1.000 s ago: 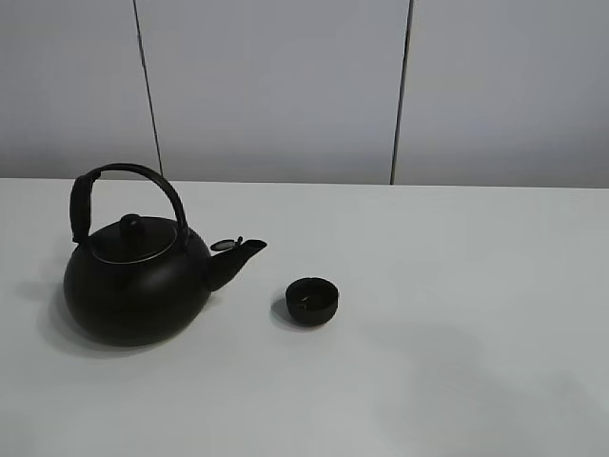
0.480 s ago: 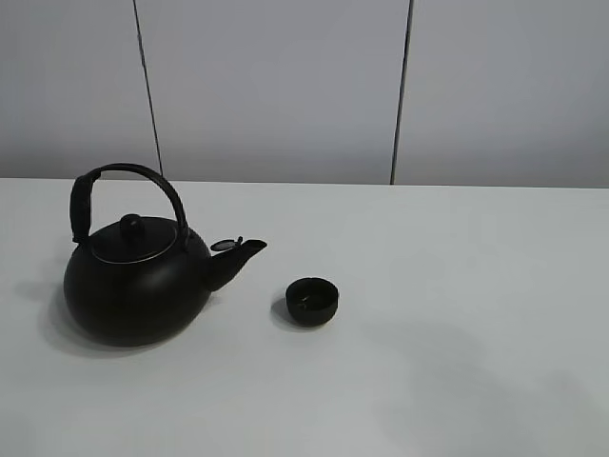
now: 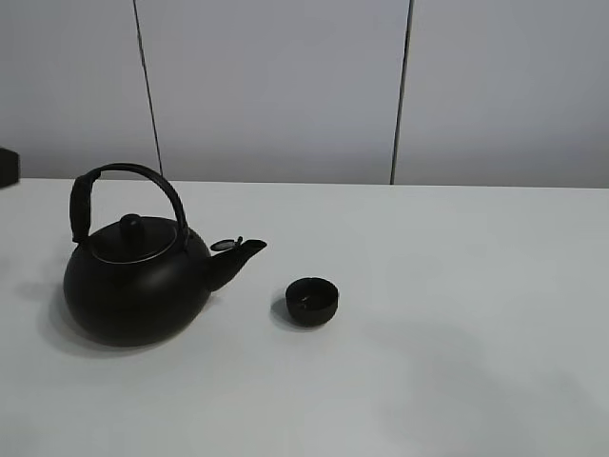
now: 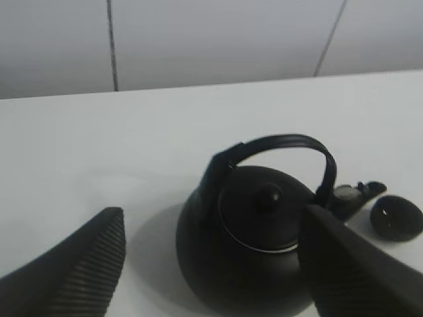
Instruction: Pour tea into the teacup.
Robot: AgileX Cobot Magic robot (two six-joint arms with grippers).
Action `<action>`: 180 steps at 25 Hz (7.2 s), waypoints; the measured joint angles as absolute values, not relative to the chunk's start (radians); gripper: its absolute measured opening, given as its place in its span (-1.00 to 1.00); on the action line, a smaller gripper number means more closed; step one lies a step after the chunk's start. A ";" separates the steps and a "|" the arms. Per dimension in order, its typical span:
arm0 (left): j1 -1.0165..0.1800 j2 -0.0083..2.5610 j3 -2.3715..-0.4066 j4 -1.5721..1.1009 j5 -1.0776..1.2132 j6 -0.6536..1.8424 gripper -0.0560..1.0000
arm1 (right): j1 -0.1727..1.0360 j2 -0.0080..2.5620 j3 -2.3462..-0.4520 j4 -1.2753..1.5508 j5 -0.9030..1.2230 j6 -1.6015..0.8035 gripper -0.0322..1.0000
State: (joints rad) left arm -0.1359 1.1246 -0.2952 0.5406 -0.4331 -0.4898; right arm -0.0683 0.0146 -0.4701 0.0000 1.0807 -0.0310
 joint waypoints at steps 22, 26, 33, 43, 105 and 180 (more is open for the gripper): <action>0.024 1.733 -0.352 0.563 -1.093 -0.119 0.07 | -0.068 0.015 -0.470 0.000 1.081 -0.031 0.02; -0.002 1.761 -0.355 0.534 -1.114 -0.116 0.07 | -0.068 0.015 -0.470 0.000 1.081 -0.031 0.02; -0.076 1.850 -0.408 0.441 -1.129 -0.075 0.07 | -0.068 0.015 -0.470 0.000 1.081 -0.031 0.02; -0.076 1.942 -0.488 0.426 -1.129 -0.075 -0.03 | -0.068 0.015 -0.470 0.000 1.081 -0.031 0.02; -0.390 1.717 -0.591 0.028 -0.701 0.213 -0.67 | -0.068 0.015 -0.470 0.000 1.081 -0.031 0.02; -0.448 1.759 -0.707 -0.088 -0.589 0.472 -0.68 | -0.068 0.015 -0.470 0.000 1.080 -0.031 0.02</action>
State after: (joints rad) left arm -0.4479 1.7594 -0.7072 -0.0880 -0.5890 0.4716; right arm -0.0683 0.0146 -0.4701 0.0000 1.0799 -0.0310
